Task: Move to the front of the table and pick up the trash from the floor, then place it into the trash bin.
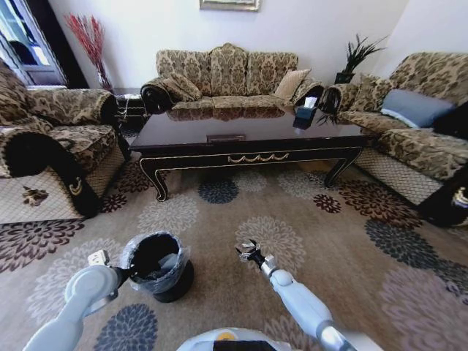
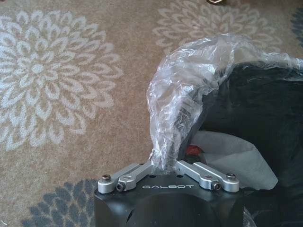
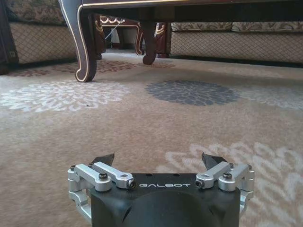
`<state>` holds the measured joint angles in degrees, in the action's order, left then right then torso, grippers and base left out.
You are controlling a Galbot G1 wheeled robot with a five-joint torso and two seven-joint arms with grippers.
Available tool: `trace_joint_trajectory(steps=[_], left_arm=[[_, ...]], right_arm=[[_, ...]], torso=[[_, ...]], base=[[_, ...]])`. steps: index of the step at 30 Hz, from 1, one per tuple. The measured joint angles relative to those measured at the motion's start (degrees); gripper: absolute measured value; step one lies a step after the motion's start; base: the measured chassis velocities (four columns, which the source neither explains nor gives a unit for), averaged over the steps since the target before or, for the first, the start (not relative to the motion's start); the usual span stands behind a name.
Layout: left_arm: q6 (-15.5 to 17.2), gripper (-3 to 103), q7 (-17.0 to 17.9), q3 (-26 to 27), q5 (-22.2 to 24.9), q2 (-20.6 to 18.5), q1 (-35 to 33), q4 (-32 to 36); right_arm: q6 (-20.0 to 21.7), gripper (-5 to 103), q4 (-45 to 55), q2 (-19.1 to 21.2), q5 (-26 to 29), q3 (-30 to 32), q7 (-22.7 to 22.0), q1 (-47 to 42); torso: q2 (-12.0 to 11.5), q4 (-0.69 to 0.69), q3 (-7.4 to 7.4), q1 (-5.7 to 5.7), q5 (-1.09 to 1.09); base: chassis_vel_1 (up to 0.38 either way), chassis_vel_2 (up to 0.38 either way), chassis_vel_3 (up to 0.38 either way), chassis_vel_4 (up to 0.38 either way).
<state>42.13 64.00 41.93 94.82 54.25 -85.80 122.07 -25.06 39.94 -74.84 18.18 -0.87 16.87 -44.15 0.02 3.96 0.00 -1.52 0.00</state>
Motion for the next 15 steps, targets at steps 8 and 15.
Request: trace_joint_trajectory(steps=[8,15], left_arm=[[0.0,0,-0.07,-0.18,0.06,0.13,0.29,1.15],[0.0,0,-0.07,-0.36,0.31,-0.1,0.64,1.85]], right_arm=[[-2.34,100,-8.22,-0.67,-4.04,0.25,1.01,4.25],[-3.53,100,-13.22,-0.87,-6.3,1.42,2.64,5.85]], torso=[[0.0,0.01,0.0,0.0,0.0],[0.0,0.01,0.0,0.0,0.0]], base=[[0.0,0.0,0.0,0.0],[0.0,0.0,0.0,0.0]])
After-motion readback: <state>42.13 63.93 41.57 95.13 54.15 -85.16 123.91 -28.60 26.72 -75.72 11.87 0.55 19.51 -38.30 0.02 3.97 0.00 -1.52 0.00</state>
